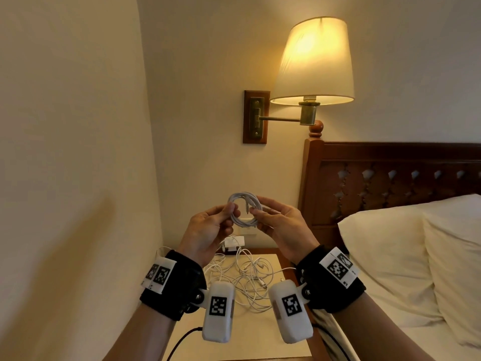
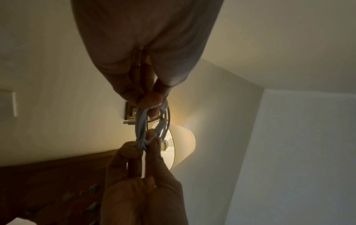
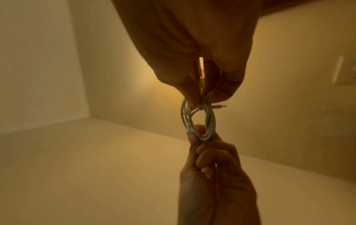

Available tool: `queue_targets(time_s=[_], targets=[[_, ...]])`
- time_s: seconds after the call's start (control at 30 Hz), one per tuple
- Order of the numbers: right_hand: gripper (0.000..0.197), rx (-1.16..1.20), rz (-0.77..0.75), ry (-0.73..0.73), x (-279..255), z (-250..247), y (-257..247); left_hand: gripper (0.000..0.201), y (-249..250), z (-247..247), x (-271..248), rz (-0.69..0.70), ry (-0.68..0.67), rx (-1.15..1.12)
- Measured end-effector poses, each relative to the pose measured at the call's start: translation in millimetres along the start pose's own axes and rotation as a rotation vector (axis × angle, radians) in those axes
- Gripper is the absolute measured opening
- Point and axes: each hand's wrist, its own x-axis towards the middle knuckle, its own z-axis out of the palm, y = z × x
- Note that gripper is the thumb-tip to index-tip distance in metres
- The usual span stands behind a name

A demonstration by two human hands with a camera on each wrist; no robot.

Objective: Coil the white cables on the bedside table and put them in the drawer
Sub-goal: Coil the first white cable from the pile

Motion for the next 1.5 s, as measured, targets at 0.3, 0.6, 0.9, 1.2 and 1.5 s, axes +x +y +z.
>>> queue_targets(time_s=[0.3, 0.6, 0.9, 1.2, 1.5], targets=[[0.022, 0.071, 0.048, -0.089, 0, -2, 1, 0.016, -1, 1, 3, -0.097, 0.089, -0.105], [0.028, -0.182, 0.142, -0.153, 0, -10, -9, 0.020, 3, 10, -3, 0.015, 0.057, -0.064], [0.014, -0.221, 0.245, -0.199, -1, -11, -19, 0.021, -3, 18, -5, 0.020, 0.089, -0.072], [0.022, -0.261, 0.292, -0.253, -8, -15, -22, 0.018, -3, 19, -5, 0.017, 0.153, -0.034], [0.021, -0.340, -0.003, -0.006, -6, -5, -12, 0.017, -6, 20, -8, 0.077, 0.099, 0.010]])
